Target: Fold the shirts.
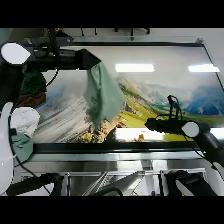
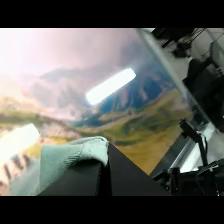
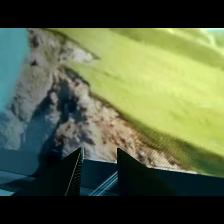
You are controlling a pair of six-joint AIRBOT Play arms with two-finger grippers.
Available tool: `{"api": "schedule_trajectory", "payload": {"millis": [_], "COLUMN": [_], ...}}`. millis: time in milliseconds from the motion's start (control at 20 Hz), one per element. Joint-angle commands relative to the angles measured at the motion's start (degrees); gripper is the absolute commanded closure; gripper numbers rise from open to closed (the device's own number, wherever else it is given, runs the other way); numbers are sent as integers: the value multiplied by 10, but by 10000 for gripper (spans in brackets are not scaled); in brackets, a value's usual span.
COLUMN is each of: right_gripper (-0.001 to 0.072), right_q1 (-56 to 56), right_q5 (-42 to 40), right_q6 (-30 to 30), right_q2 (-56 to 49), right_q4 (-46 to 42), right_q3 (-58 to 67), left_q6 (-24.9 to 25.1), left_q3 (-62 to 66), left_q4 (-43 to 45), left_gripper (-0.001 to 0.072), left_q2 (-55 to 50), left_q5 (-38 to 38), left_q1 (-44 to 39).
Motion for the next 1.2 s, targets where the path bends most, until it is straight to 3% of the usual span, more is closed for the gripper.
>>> {"api": "schedule_trajectory", "payload": {"millis": [0,100,300,600,750,1150], "right_gripper": [443,248,249,249,249,250], "right_q1": [0,0,0,-17,-23,-23], "right_q5": [7,15,78,121,181,204], "right_q6": [0,-1,-23,-23,-17,-68], "right_q2": [67,78,50,33,14,-43], "right_q4": [0,0,0,-52,-51,-29], "right_q3": [1,1,0,0,-10,-61], "left_q6": [-24,-33,-42,-75,-73,-62], "left_q3": [2,2,2,2,1,1], "left_q4": [0,6,70,235,243,243], "left_gripper": [697,697,697,697,697,697], "left_q2": [34,22,-31,-113,-134,-170], "left_q5": [29,9,-51,-146,-169,-173], "left_q1": [-32,-32,-32,18,60,74]}}
